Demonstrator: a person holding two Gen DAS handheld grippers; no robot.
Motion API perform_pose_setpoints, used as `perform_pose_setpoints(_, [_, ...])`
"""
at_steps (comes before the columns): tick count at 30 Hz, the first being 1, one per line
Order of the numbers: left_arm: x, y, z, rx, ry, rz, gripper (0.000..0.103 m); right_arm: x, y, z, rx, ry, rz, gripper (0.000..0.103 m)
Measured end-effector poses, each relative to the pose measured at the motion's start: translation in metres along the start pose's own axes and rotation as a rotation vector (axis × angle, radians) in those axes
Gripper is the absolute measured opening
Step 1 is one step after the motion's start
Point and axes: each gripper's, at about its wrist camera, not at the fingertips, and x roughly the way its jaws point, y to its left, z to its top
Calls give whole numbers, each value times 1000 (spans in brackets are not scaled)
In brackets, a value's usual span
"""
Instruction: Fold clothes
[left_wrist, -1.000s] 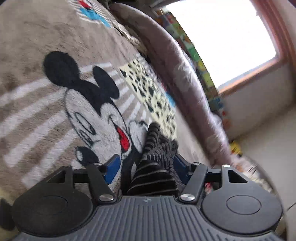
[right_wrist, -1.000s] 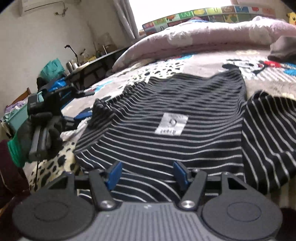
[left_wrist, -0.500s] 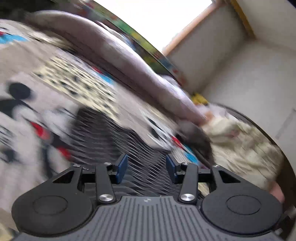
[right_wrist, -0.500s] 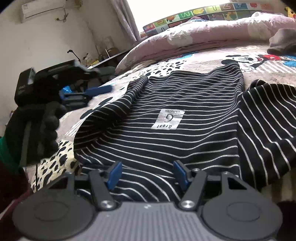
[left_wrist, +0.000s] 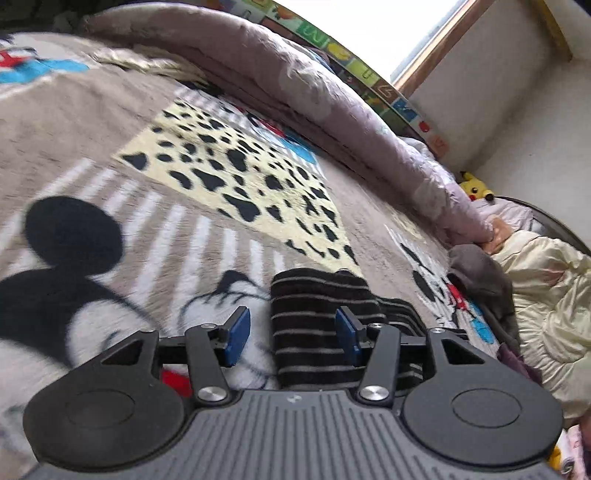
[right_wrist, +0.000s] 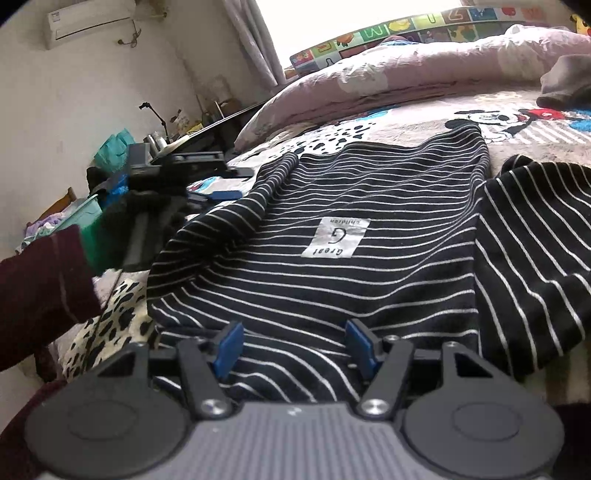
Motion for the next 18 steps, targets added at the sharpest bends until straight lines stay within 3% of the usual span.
perform_pose_setpoints(1, [2,1,0,-11,0,-9,45,0,0,0,0,-1,2,63])
perform_pose_setpoints(2, [3,1,0,-25,-2,-16,17,0,-1,0,-1,0,3,63])
perform_pose_setpoints(5, [-1,1,-1,-62,-21,-34,5,0,0,0,-3,1,1,63])
perform_pose_setpoints(7, [-24,-4,-3,-65,-75,-45,5,1,1,0,-4,3,-2,63])
perform_pose_setpoints(12, [-122,-17,2,-54,-304,-58,5,1,6,4,-14,21,-25,63])
perform_pose_setpoints(14, [-172,-11,6,-40,-393,-5,5,0,7,6,-12,28,-33,64])
perform_pose_setpoints(15, [-181,-8,7,-34,-405,9,5,0,9,9,-7,36,-41,64])
perform_pose_setpoints(18, [-196,29,13,-34,-401,147,5,0,14,13,-13,44,-61,66])
